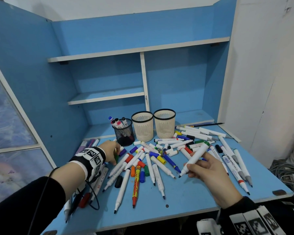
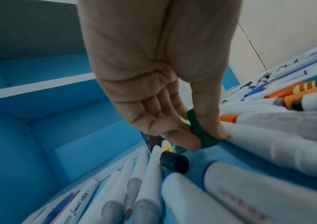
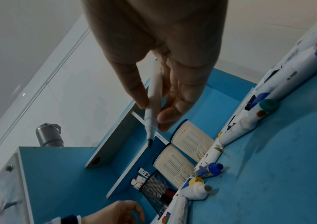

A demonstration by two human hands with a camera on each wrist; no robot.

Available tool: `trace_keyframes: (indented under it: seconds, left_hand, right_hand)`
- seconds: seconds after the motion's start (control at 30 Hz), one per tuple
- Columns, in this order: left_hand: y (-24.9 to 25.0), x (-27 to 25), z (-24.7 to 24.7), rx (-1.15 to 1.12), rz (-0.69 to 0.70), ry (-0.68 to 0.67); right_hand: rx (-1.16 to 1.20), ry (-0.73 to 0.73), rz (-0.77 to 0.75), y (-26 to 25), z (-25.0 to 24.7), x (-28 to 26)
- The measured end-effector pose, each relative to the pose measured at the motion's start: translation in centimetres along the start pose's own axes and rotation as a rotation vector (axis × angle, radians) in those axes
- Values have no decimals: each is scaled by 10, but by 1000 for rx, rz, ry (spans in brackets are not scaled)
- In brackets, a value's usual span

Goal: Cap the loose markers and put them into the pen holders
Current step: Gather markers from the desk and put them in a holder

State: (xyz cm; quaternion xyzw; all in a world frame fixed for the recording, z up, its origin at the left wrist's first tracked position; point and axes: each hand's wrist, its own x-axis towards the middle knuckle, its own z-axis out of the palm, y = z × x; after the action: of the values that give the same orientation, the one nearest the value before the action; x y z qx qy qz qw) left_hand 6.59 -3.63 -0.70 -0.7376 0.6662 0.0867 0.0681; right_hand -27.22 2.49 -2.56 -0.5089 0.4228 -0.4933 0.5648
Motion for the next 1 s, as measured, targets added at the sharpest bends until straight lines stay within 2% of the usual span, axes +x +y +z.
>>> trace_keyframes:
  seconds: [0.2, 0.33, 0.43, 0.6, 0.7, 0.87, 1.0]
  left_hand:
    - [0, -13, -3, -213, 52, 182]
    - [20, -33, -5, -491, 61, 353]
    - [43, -48, -5, -733, 88, 411]
    - [83, -73, -5, -1073, 216, 398]
    - [105, -91, -5, -1198, 279, 390]
    - [124, -108, -7, -1348, 326, 335]
    - [129, -112, -11, -1366, 330, 296]
  right_hand:
    - [25, 70, -29, -2, -5, 4]
    - [52, 93, -48, -7, -2, 10]
    - [73, 71, -63, -10, 7, 11]
    - [159, 51, -162, -20, 21, 8]
    - [220, 95, -210, -24, 26, 8]
    - [336, 179, -277, -25, 28, 7]
    - [402, 174, -314, -26, 29, 6]
